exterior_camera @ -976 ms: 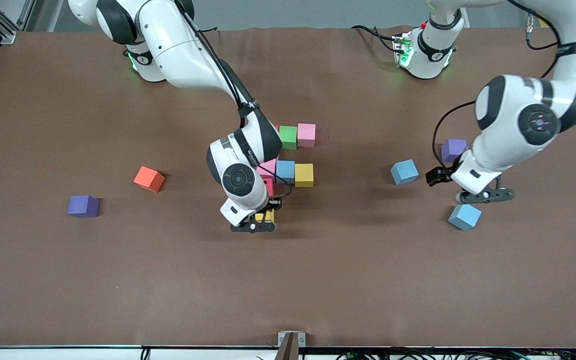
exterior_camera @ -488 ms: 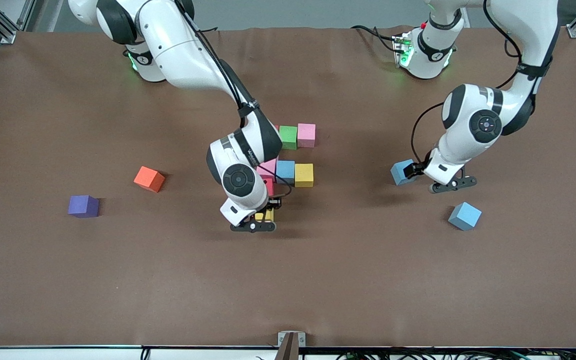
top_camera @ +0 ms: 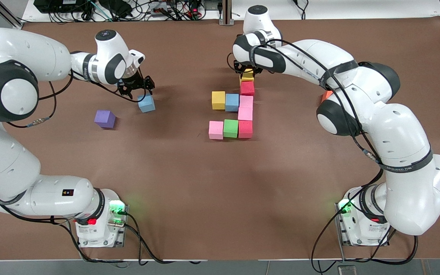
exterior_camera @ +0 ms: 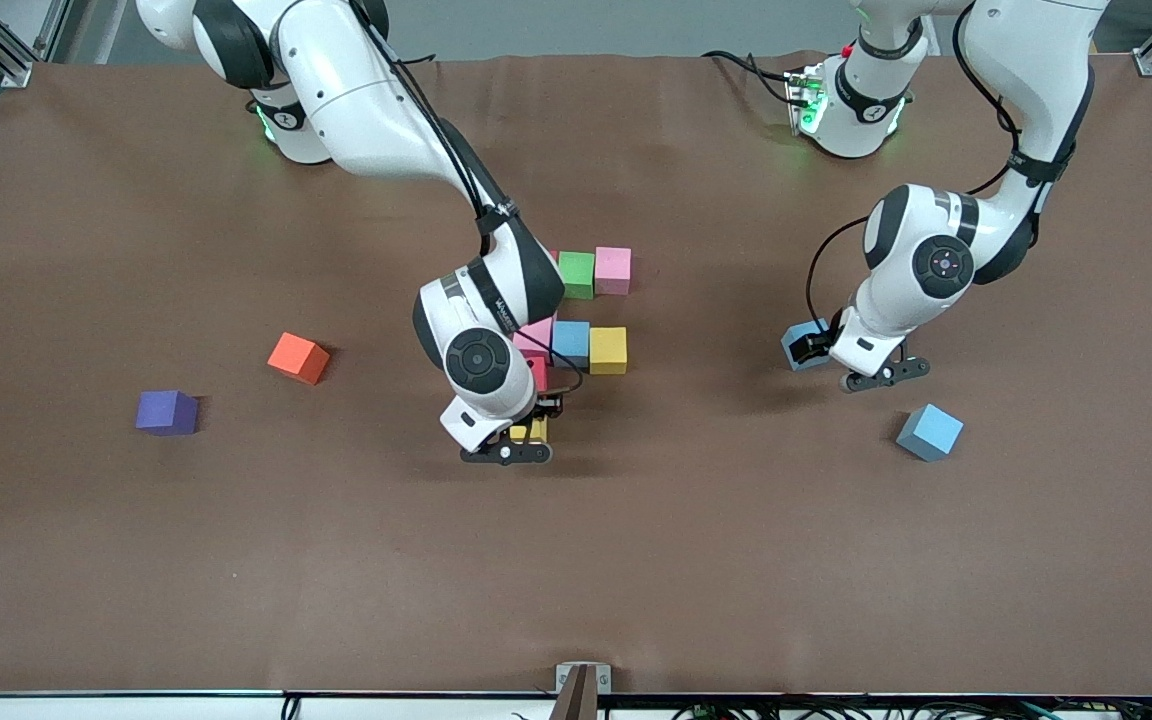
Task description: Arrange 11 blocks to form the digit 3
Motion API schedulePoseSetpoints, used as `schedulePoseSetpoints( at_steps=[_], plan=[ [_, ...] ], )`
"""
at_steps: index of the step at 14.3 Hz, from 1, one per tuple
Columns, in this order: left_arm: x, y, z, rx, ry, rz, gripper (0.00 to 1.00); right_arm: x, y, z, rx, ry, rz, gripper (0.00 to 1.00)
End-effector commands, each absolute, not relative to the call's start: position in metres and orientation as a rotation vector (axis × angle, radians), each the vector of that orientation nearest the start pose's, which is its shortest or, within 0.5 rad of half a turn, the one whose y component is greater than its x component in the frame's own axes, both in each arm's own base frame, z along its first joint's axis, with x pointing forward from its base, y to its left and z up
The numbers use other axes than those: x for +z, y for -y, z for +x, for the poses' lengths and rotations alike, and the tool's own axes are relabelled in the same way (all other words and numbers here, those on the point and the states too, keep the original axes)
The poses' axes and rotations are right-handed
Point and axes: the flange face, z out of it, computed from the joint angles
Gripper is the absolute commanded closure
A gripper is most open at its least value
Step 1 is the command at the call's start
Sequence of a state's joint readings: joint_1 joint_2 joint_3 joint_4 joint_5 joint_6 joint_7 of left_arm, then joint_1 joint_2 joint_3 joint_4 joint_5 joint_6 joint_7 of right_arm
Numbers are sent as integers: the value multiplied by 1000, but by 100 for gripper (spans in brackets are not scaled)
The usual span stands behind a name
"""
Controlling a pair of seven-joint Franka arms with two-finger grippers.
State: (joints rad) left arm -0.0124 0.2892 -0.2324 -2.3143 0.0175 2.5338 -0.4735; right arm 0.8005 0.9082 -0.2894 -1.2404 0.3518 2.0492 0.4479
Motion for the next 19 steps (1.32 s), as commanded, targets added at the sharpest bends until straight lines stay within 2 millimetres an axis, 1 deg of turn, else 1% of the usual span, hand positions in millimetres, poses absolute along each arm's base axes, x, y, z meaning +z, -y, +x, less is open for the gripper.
schedulePoseSetpoints(
  at_steps=[1, 2, 3, 4, 5, 6, 8, 9, 10, 11, 12, 13, 15, 17, 18, 19],
  plan=[
    [205, 138, 498, 126, 360, -3171, 0, 224, -432, 610, 143, -25, -3104, 0],
    [204, 138, 497, 128, 360, -3171, 4, 226, -433, 610, 142, -26, -3101, 0],
    [203, 138, 497, 131, 356, -3171, 23, 227, -432, 611, 140, -27, -3102, 0],
    [202, 139, 498, 134, 356, -3171, 48, 228, -431, 611, 145, -29, -3102, 0],
    [205, 141, 500, 122, 354, -3174, 65, 228, -429, 611, 163, -32, -3107, 0],
    [208, 142, 504, 107, 363, -3178, 76, 231, -425, 613, 166, -39, -3108, 0],
    [227, 151, 523, 41, 392, -3193, 82, 240, -424, 614, 171, -44, -3103, 0],
    [238, 167, 534, -2, 429, -3208, 89, 247, -421, 616, 166, -50, -3099, 0],
    [246, 180, 548, -30, 510, -3215, 90, 258, -416, 620, 160, -64, -3099, 0],
    [252, 200, 559, -52, 590, -3221, 90, 268, -401, 628, 165, -96, -3110, 0],
    [256, 220, 570, -56, 655, -3224, 89, 283, -391, 634, 152, -120, -3112, 0],
    [254, 238, 581, -36, 730, -3218, 89, 298, -378, 642, 129, -148, -3113, 0],
    [257, 281, 601, -16, 978, -3184, 89, 324, -341, 660, 102, -231, -3109, 0],
    [248, 326, 611, 5, 1175, -3147, 89, 339, -299, 680, 79, -323, -3088, 0],
    [243, 344, 613, 24, 1288, -3118, 89, 346, -273, 690, 67, -381, -3074, 0],
    [243, 363, 616, 31, 1395, -3091, 89, 350, -252, 698, 59, -427, -3063, 0]
  ],
)
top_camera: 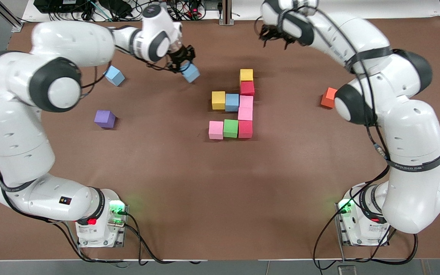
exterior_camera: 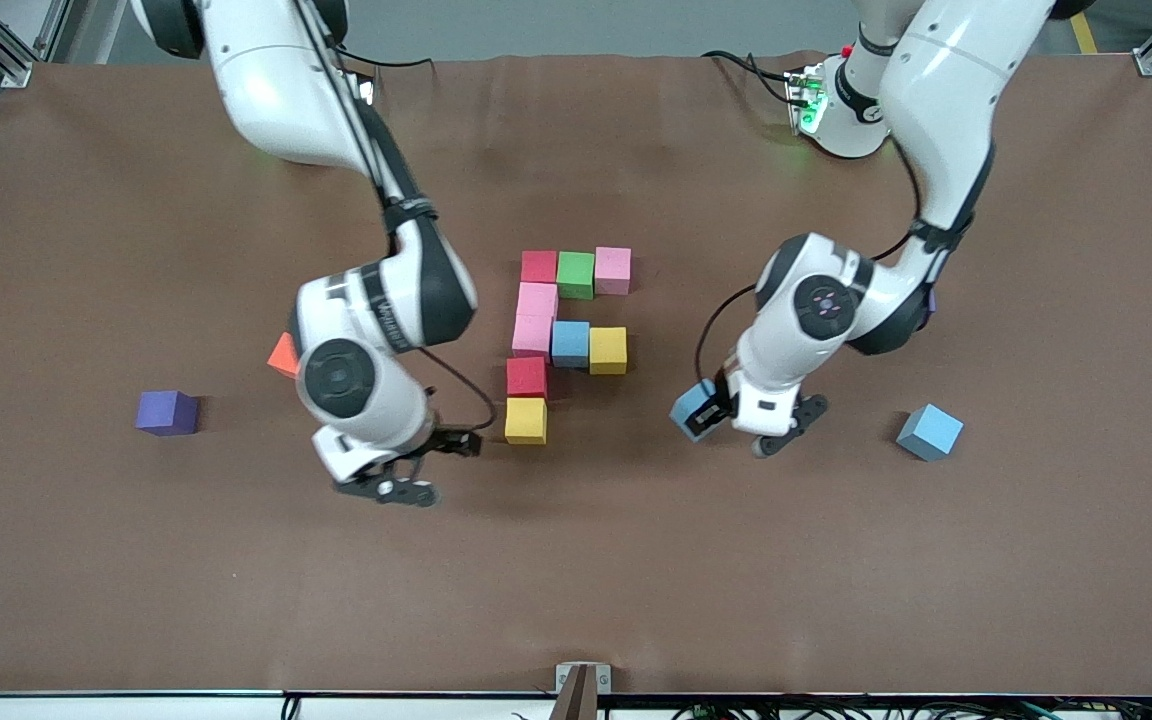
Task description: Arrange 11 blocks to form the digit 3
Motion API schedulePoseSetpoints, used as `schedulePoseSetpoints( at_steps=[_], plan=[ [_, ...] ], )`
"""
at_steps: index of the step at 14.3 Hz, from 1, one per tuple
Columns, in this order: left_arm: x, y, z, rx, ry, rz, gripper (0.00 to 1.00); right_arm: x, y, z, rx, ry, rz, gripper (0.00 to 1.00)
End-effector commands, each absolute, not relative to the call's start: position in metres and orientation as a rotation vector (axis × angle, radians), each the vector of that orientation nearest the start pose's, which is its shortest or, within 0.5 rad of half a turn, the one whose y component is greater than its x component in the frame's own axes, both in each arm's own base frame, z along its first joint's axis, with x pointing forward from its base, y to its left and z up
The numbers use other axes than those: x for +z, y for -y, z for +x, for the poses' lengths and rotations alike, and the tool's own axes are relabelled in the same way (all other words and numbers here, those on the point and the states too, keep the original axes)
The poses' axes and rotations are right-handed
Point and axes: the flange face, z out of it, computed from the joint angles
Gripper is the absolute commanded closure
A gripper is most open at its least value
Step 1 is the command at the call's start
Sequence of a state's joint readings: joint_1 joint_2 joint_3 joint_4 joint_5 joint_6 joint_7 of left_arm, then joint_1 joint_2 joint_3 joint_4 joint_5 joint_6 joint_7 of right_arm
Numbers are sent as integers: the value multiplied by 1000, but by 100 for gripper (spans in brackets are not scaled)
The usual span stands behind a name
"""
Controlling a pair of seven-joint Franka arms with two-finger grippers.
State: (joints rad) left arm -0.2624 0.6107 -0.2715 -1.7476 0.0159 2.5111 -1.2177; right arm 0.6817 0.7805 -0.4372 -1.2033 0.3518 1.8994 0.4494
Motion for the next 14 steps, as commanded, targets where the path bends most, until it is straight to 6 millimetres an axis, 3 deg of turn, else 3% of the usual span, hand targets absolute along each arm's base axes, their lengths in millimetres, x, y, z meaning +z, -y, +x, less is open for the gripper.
schedulePoseSetpoints(
  at_steps=[1, 3, 5, 7, 8, 10, 12, 14],
  plan=[
    [239, 384, 617, 54, 1512, -3051, 89, 356, -227, 706, 48, -492, -3051, 0],
    [230, 422, 612, 94, 1700, -2968, 89, 373, -176, 718, 21, -588, -3021, 0],
    [223, 448, 604, 104, 1820, -2874, 89, 391, -141, 720, 32, -628, -3030, 0],
    [214, 473, 591, 87, 1903, -2766, 89, 441, -96, 717, -35, -595, -3048, 0],
    [213, 477, 589, 54, 1957, -2709, 89, 469, -74, 713, -69, -526, -3053, 0],
    [208, 481, 588, 41, 2024, -2652, 89, 506, -23, 698, -37, -561, -3026, 0],
    [204, 485, 594, 56, 2088, -2590, 89, 542, 13, 679, -17, -617, -2996, 0],
    [199, 495, 587, 60, 2049, -2601, 89, 563, 42, 667, -20, -606, -2979, 0]
  ],
)
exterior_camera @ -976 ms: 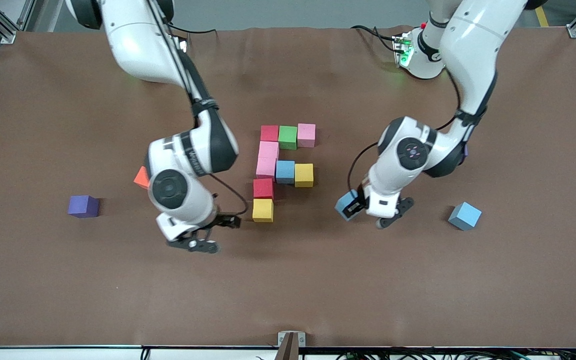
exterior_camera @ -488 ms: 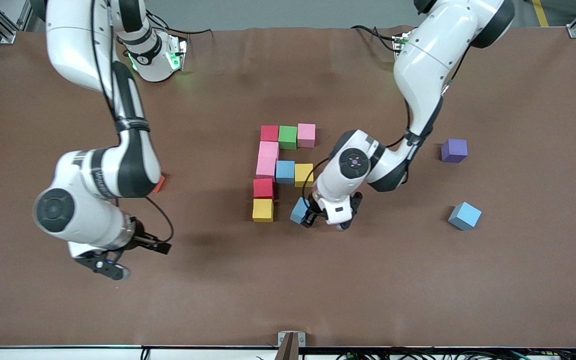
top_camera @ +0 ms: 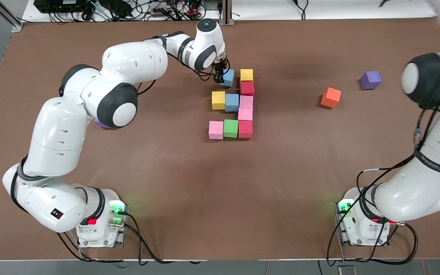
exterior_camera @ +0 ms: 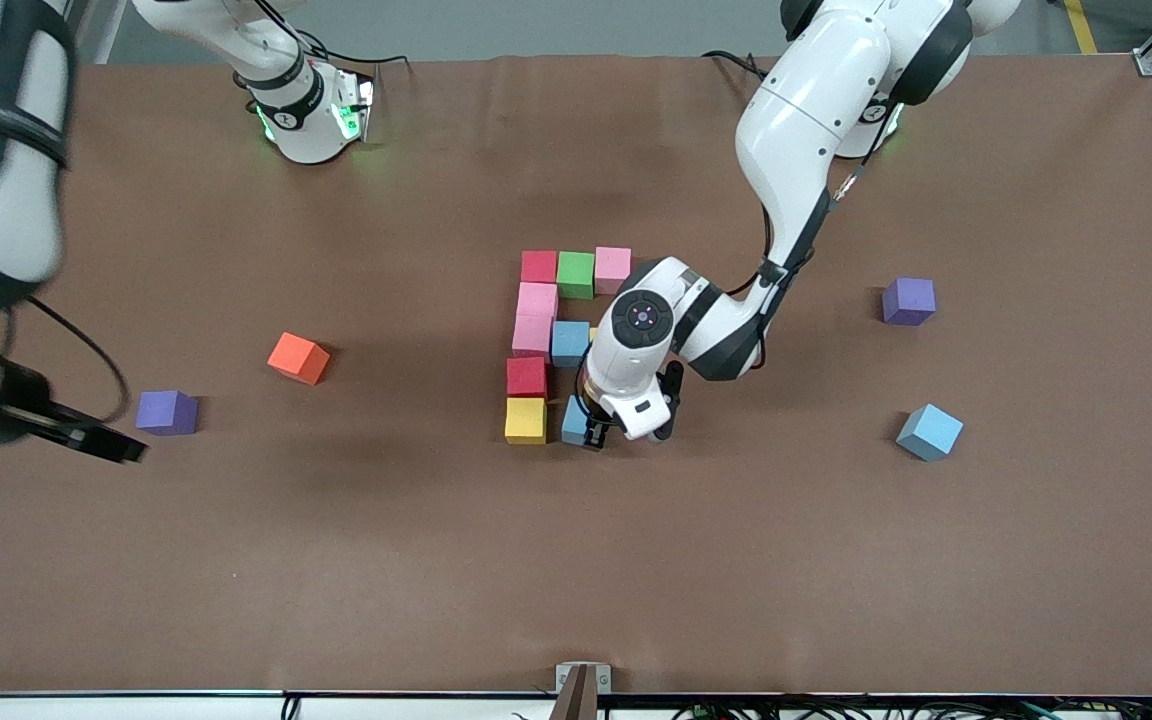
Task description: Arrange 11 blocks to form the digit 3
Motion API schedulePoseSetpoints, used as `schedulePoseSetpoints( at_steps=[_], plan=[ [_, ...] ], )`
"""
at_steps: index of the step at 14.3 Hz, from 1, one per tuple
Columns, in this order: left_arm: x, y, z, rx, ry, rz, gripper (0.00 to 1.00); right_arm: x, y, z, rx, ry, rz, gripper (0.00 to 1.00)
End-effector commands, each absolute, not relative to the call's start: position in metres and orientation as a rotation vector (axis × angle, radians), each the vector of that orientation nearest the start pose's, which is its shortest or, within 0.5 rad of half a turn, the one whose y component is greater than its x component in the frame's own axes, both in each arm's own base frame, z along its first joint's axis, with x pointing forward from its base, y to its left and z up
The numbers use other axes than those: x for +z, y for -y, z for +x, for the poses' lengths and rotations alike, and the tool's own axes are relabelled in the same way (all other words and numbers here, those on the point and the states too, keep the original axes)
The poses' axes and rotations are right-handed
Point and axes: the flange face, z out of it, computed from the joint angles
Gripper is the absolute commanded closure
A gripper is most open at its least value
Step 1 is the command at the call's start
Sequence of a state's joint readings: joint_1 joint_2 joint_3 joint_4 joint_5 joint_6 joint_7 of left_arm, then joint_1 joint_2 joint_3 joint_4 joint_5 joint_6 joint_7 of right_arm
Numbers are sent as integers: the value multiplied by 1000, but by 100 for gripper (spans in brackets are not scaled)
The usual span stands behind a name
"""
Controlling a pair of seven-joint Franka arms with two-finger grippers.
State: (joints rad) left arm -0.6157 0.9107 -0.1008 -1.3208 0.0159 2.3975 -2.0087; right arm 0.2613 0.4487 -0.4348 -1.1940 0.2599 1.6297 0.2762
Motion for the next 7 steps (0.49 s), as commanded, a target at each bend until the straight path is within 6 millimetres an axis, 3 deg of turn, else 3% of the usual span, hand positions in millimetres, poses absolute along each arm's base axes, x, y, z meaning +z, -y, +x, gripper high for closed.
schedulePoseSetpoints(
  at_steps=[1, 4, 7],
  plan=[
    [199, 497, 584, 63, 2041, -2600, 89, 578, 52, 660, -54, -543, -2993, 0],
    [199, 499, 581, 88, 2078, -2553, 89, 614, 68, 639, -130, -406, -3048, 0],
    [201, 501, 581, 103, 2187, -2463, 89, 619, 84, 606, -104, -323, -3052, 0]
  ],
)
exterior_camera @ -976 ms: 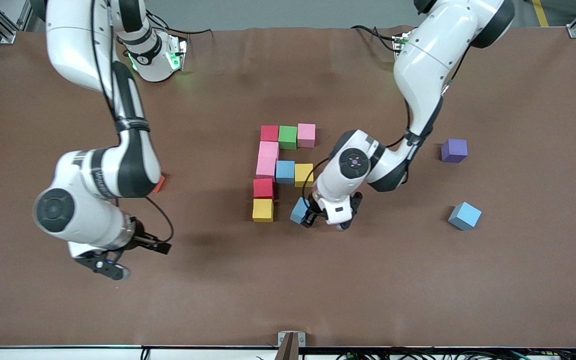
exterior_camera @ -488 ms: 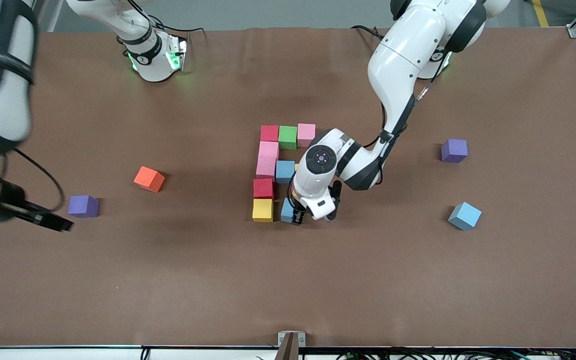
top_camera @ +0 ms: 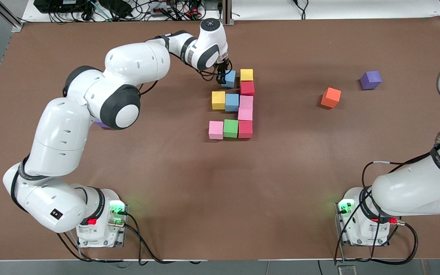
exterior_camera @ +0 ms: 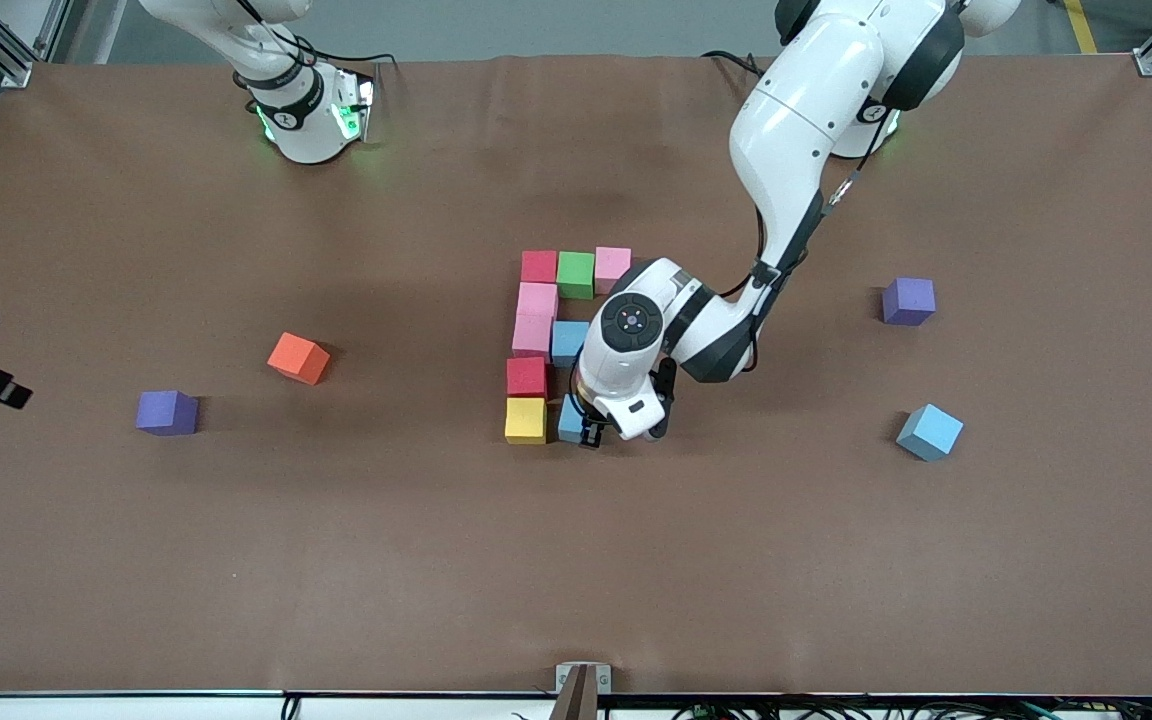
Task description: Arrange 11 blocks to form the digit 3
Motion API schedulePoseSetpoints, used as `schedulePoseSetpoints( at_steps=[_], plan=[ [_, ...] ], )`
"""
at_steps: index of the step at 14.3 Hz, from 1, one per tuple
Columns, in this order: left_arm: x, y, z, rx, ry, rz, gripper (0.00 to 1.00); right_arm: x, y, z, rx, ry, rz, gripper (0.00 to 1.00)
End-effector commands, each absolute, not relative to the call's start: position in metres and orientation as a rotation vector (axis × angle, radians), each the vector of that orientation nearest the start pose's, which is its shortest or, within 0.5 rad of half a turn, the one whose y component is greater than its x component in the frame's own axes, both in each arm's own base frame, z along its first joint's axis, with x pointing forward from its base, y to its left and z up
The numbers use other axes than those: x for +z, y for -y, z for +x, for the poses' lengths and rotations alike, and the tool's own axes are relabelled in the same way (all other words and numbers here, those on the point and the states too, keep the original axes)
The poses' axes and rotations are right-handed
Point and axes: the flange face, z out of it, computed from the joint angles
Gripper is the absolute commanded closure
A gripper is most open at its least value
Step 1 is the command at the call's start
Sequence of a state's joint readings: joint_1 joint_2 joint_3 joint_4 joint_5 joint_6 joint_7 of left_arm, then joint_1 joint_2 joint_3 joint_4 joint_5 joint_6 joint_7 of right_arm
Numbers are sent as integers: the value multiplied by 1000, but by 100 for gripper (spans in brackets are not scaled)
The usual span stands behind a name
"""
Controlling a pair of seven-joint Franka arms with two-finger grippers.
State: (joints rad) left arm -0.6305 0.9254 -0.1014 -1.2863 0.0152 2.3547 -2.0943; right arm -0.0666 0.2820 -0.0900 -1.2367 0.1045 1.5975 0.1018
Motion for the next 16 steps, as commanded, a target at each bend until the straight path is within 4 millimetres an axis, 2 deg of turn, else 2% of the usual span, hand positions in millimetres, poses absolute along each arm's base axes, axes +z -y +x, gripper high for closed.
schedulePoseSetpoints(
  at_steps=[1, 3, 4, 5, 8, 11, 13, 14, 16],
  plan=[
    [206, 503, 584, 104, 2220, -2449, 89, 622, 82, 601, -104, -319, -3057, 0],
    [202, 508, 586, 118, 2284, -2398, 89, 625, 64, 600, -113, -266, -3122, 0],
    [203, 512, 588, 123, 2332, -2367, 89, 626, 63, 599, -116, -264, -3145, 0],
    [203, 518, 586, 121, 2361, -2343, 88, 627, 63, 598, -114, -257, -3146, 0],
    [201, 521, 583, 123, 2378, -2322, 88, 620, 82, 593, -89, -209, -3145, 0],
    [200, 522, 582, 128, 2409, -2291, 87, 624, 79, 587, -84, -199, -3144, 0],
    [202, 524, 580, 124, 2399, -2301, 87, 618, 78, 576, -63, -197, -3140, 0],
    [201, 523, 580, 115, 2389, -2307, 84, 615, 76, 568, -56, -193, -3138, 0],
    [202, 520, 582, 106, 2371, -2325, 67, 612, 74, 563, -51, -186, -3137, 0]
  ],
)
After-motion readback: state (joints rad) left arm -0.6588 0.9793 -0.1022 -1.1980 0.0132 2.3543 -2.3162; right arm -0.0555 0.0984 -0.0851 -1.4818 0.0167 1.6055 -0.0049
